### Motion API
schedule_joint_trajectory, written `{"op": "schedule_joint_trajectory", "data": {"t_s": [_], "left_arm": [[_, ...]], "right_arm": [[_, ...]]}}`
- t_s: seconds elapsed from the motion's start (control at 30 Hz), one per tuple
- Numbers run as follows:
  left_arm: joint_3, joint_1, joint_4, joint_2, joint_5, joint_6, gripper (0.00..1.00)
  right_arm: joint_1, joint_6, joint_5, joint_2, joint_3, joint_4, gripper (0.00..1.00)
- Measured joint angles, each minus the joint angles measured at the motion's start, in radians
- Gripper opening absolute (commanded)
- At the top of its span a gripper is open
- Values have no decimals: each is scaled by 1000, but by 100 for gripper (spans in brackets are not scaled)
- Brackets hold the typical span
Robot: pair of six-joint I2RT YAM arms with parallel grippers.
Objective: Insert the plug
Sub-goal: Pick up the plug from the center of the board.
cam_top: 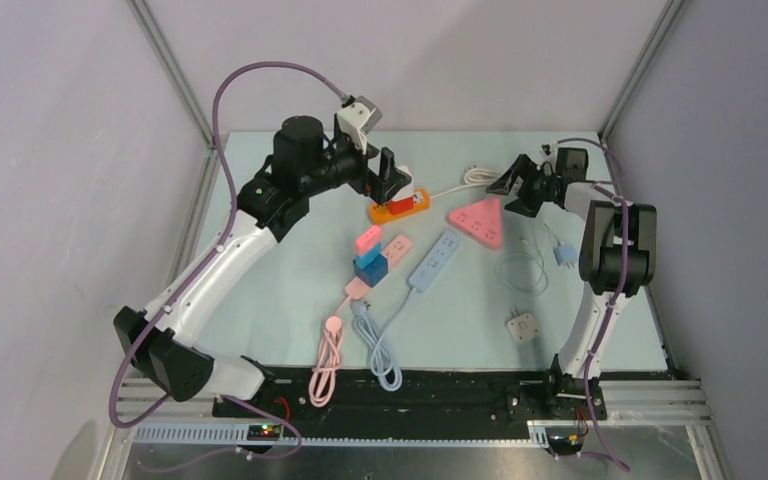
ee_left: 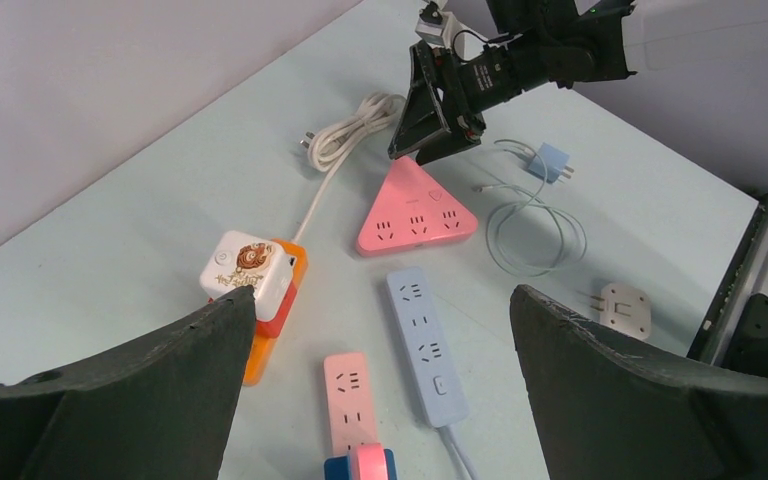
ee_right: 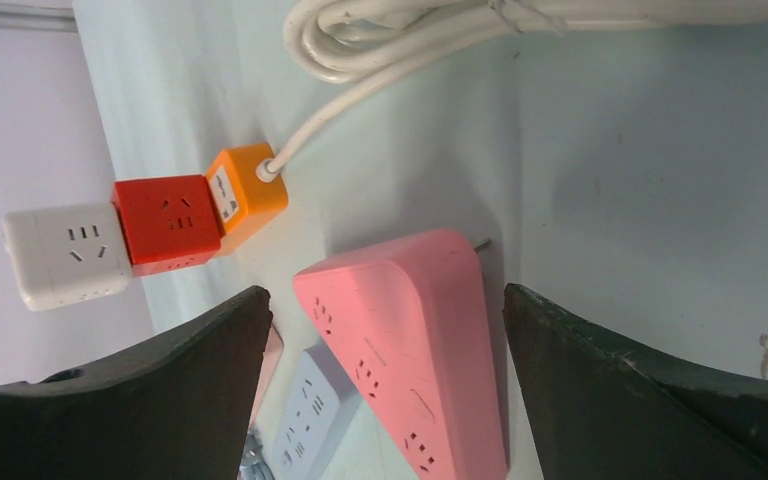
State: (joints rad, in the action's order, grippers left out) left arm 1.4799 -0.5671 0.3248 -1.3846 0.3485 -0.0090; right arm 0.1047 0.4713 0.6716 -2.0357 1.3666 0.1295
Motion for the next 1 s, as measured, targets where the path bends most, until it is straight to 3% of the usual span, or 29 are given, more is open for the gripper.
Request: {"op": "schedule_joint_trajectory", "data": {"t_s": [0.4, 0.63, 0.83, 1.0], "left_arm": [[3, 1, 21, -6, -14, 19, 100], [23, 8, 31, -12, -29, 41, 100], [40, 8, 31, -13, -28, 44, 100], [40, 8, 31, -15, -28, 44, 100]], "right_arm": [[-10, -66, 99, -41, 1, 61, 86], [-10, -81, 162, -63, 1, 79, 76], [-9, -63, 190, -94, 1, 63, 78], [-10, -62, 211, -104, 1, 35, 62]]}}
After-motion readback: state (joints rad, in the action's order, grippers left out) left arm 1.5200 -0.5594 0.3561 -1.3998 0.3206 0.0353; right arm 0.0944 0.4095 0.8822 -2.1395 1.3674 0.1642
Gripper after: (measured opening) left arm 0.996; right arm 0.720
